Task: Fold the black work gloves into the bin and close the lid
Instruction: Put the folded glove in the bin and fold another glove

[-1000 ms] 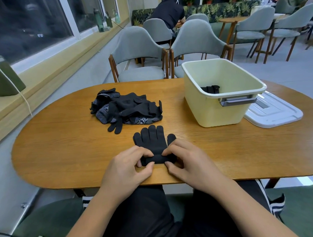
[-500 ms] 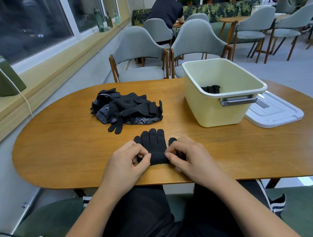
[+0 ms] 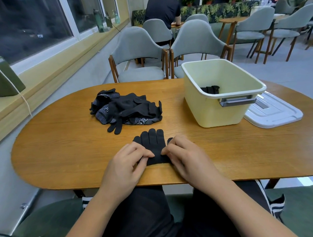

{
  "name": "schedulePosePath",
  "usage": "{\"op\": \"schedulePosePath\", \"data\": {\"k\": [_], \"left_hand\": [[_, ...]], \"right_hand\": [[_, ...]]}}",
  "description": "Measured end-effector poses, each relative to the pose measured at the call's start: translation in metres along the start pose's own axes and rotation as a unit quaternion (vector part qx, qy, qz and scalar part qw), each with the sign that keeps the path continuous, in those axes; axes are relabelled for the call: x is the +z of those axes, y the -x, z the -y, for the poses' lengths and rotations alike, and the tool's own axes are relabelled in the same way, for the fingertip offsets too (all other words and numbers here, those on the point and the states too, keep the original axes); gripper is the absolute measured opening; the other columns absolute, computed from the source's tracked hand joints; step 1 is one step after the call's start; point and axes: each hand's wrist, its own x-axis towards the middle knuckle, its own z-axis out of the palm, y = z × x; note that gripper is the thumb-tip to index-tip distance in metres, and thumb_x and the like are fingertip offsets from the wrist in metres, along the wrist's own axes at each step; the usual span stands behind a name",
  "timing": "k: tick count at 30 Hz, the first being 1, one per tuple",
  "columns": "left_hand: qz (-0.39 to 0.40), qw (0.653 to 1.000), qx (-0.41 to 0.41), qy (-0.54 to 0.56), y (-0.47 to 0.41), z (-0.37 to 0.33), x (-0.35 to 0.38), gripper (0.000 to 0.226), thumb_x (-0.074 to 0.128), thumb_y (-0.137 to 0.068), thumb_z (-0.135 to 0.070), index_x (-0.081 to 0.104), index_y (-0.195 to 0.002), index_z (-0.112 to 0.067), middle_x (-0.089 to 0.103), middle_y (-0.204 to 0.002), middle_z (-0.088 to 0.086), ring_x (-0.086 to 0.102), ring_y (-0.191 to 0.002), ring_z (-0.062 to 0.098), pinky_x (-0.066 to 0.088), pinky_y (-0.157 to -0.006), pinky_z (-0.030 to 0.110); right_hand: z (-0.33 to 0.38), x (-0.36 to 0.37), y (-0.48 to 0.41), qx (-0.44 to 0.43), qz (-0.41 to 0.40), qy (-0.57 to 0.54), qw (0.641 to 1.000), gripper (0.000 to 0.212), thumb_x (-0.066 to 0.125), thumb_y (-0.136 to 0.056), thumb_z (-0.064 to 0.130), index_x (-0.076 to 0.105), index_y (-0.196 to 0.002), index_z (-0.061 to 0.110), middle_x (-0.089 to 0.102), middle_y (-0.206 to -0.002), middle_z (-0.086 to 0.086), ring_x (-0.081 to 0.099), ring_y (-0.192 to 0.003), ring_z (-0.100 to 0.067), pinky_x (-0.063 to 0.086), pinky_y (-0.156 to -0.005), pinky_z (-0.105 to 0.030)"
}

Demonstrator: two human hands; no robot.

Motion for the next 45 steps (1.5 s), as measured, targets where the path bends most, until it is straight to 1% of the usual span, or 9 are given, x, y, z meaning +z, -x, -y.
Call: {"op": "schedulePosePath", "data": {"k": [3, 9, 13, 22, 25, 32, 37, 41, 45], "left_hand": [[0.001, 1.0, 0.008, -0.014, 0.001, 0.0, 0.001, 0.023, 0.079, -0.093, -0.013, 0.077, -0.109, -0.03, 0.061, -0.107, -0.024, 0.063, -0.104, 0.008, 0.052, -0.082, 0.027], [0.023, 0.999, 0.0, -0.037, -0.001, 0.003, 0.002, 0.028, 0.081, -0.091, -0.026, 0.075, -0.117, -0.033, 0.059, -0.113, -0.026, 0.058, -0.113, 0.004, 0.05, -0.09, 0.023], [0.023, 0.999, -0.016, -0.029, -0.002, 0.005, 0.002, 0.029, 0.081, -0.09, -0.027, 0.075, -0.117, -0.036, 0.062, -0.112, -0.028, 0.058, -0.112, 0.001, 0.048, -0.092, 0.018], [0.022, 0.998, -0.055, 0.023, 0.0, 0.002, -0.001, 0.014, 0.073, -0.089, -0.032, 0.063, -0.097, -0.038, 0.063, -0.093, -0.017, 0.061, -0.094, 0.013, 0.051, -0.079, 0.032], [0.022, 0.998, -0.052, 0.011, -0.002, 0.001, -0.001, 0.006, 0.067, -0.092, -0.035, 0.061, -0.09, -0.037, 0.063, -0.093, -0.019, 0.06, -0.094, 0.011, 0.049, -0.078, 0.031], [-0.002, 0.998, -0.07, -0.006, -0.006, 0.003, 0.001, 0.014, 0.066, -0.1, -0.033, 0.066, -0.087, -0.038, 0.063, -0.094, -0.021, 0.059, -0.1, 0.01, 0.047, -0.079, 0.025], [-0.002, 0.998, -0.064, -0.005, -0.007, 0.004, 0.001, 0.009, 0.066, -0.102, -0.036, 0.07, -0.094, -0.038, 0.063, -0.098, -0.024, 0.059, -0.104, 0.008, 0.045, -0.081, 0.019], [-0.008, 1.0, -0.016, -0.002, -0.002, 0.002, -0.001, 0.018, 0.073, -0.099, -0.017, 0.074, -0.106, -0.033, 0.064, -0.105, -0.025, 0.059, -0.106, 0.01, 0.047, -0.084, 0.021], [-0.01, 1.0, 0.001, -0.014, 0.0, 0.001, -0.001, 0.024, 0.076, -0.094, -0.011, 0.076, -0.108, -0.03, 0.064, -0.107, -0.025, 0.06, -0.107, 0.012, 0.05, -0.088, 0.029]], "right_hand": [[0.002, -0.001, 0.002, -0.003, 0.006, 0.013, 1.0, 0.017, 0.059, -0.104, 0.017, 0.068, -0.117, 0.023, 0.057, -0.113, 0.007, 0.06, -0.103, -0.021, 0.054, -0.076, -0.043], [0.003, -0.001, 0.001, 0.017, 0.02, 0.016, 1.0, 0.025, 0.069, -0.098, 0.034, 0.069, -0.122, 0.025, 0.057, -0.116, 0.011, 0.059, -0.11, -0.016, 0.053, -0.084, -0.036], [-0.002, -0.002, 0.0, 0.035, 0.025, -0.031, 0.999, 0.025, 0.072, -0.099, 0.035, 0.071, -0.122, 0.026, 0.061, -0.115, 0.013, 0.058, -0.112, -0.013, 0.053, -0.089, -0.036], [0.004, -0.01, 0.001, 0.049, 0.024, -0.097, 0.994, 0.008, 0.072, -0.101, 0.033, 0.068, -0.108, 0.032, 0.064, -0.095, 0.017, 0.06, -0.091, -0.01, 0.05, -0.079, -0.032], [0.005, -0.01, -0.001, 0.046, 0.029, -0.097, 0.994, 0.002, 0.069, -0.103, 0.032, 0.068, -0.102, 0.032, 0.063, -0.093, 0.016, 0.059, -0.092, -0.01, 0.049, -0.08, -0.033], [-0.002, -0.001, -0.001, 0.076, -0.003, -0.072, 0.994, 0.016, 0.064, -0.105, 0.042, 0.073, -0.102, 0.028, 0.058, -0.101, 0.015, 0.055, -0.103, -0.012, 0.049, -0.086, -0.034], [-0.002, 0.003, -0.001, 0.027, -0.047, -0.009, 0.998, 0.013, 0.062, -0.109, 0.027, 0.073, -0.115, 0.022, 0.059, -0.109, 0.008, 0.057, -0.104, -0.017, 0.053, -0.08, -0.041], [0.001, 0.004, 0.003, -0.035, -0.053, 0.05, 0.997, 0.014, 0.059, -0.107, 0.015, 0.071, -0.111, 0.019, 0.062, -0.106, 0.002, 0.058, -0.095, -0.027, 0.051, -0.074, -0.043], [0.004, 0.001, 0.004, -0.036, -0.044, 0.061, 0.997, 0.012, 0.065, -0.102, 0.015, 0.072, -0.112, 0.018, 0.063, -0.109, 0.004, 0.058, -0.099, -0.025, 0.05, -0.083, -0.041]]}}
